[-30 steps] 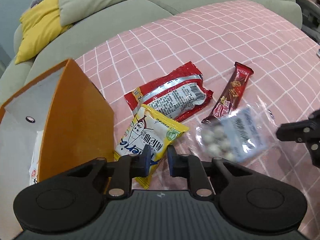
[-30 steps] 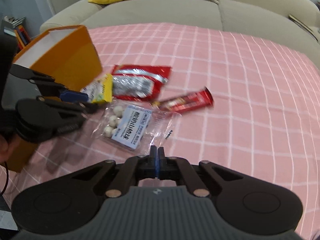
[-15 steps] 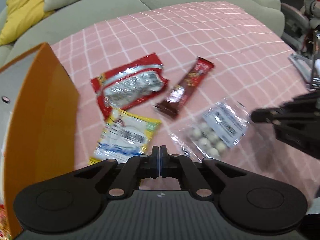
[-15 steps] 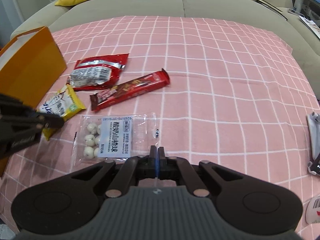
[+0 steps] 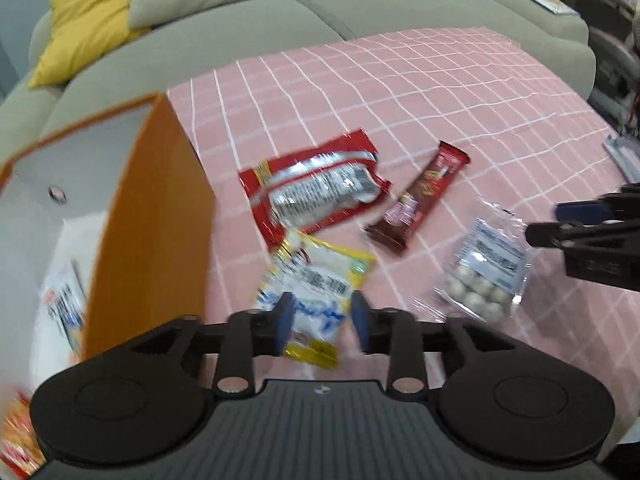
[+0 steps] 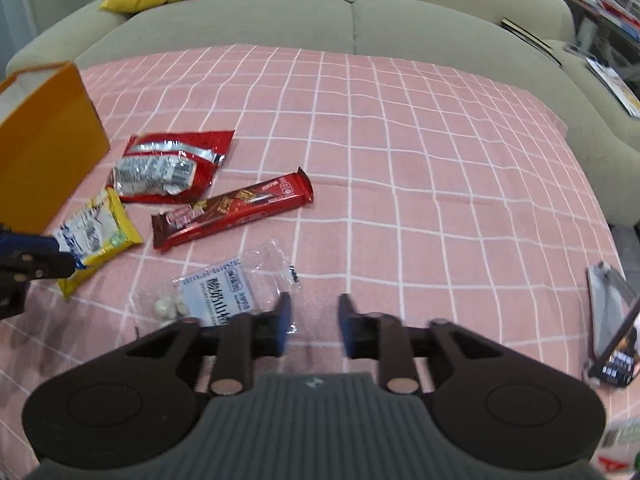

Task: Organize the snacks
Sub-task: 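Grasp the yellow Amerio bag with the left tool while the right tool grasps the yogurt-ball bag, then lift both held bags and carry them toward the box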

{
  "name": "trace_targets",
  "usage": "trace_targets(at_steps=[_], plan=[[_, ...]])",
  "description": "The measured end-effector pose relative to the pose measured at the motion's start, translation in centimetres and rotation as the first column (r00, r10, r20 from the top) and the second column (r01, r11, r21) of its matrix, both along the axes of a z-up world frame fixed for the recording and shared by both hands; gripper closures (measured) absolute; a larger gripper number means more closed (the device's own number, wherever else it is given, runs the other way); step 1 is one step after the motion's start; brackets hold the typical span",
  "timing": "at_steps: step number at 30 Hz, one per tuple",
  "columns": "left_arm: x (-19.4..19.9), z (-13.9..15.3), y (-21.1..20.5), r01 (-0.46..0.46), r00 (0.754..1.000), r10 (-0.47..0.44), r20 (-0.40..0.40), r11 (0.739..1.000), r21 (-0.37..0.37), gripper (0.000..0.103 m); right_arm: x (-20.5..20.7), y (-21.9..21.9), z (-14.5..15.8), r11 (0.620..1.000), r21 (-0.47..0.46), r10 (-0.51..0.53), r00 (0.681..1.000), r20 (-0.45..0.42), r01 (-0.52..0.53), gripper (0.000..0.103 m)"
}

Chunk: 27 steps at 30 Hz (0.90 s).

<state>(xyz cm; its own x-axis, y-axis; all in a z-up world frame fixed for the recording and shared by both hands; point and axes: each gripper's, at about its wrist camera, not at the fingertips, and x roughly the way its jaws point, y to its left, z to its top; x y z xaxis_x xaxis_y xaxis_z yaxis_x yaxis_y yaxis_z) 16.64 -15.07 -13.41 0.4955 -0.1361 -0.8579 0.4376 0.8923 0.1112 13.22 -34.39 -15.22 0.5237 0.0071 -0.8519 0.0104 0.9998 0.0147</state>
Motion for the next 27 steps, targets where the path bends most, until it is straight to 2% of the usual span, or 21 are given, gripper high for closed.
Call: trace_targets(at_steps=[1, 5, 7, 11, 19, 24, 27], plan=[[0.2, 0.0, -0.1, 0.014, 1.000, -0.014, 0.011, 1.000, 0.013, 0.044, -0.2, -0.1, 0.2, 0.999, 0.023, -0.028, 1.000, -0.001, 0.028, 0.059], [0.9, -0.4, -0.7, 0.077, 0.997, -0.079, 0.024, 0.995, 0.069, 0.027, -1.0, 0.1, 0.4, 0.977, 0.178, -0.115, 0.992, -0.042, 0.121, 0.055], [1.3, -1.0, -0.9, 0.099, 0.995, -0.101, 0.012, 0.991, 0.088, 0.026, -1.0, 0.6, 0.1, 0.962, 0.222, -0.148, 0.987, -0.064, 0.159, 0.045], [2.0, -2.0, -0.9, 0.112, 0.994, -0.111, -0.017, 0.987, 0.115, 0.023, -0.2, 1.4, -1.0, 0.934, 0.286, -0.187, 0.975, -0.120, 0.215, 0.043], [3.7, -3.3, -1.5, 0.132, 0.991, -0.128, -0.039, 0.981, 0.142, 0.022, 2.7, 2.1, -1.9, 0.945, 0.274, -0.151, 0.981, -0.123, 0.179, 0.043], [4.5, -3.5, -1.1, 0.093, 0.994, -0.088, -0.063, 0.992, 0.079, 0.022, 3.6, 3.2, -2.2, 0.966, 0.224, -0.108, 0.988, -0.107, 0.130, 0.040], [4.8, -3.6, -0.4, 0.048, 0.995, -0.046, -0.088, 0.998, 0.029, 0.026, 3.6, 3.7, -2.5, 0.971, 0.210, -0.097, 0.991, -0.097, 0.115, 0.038]])
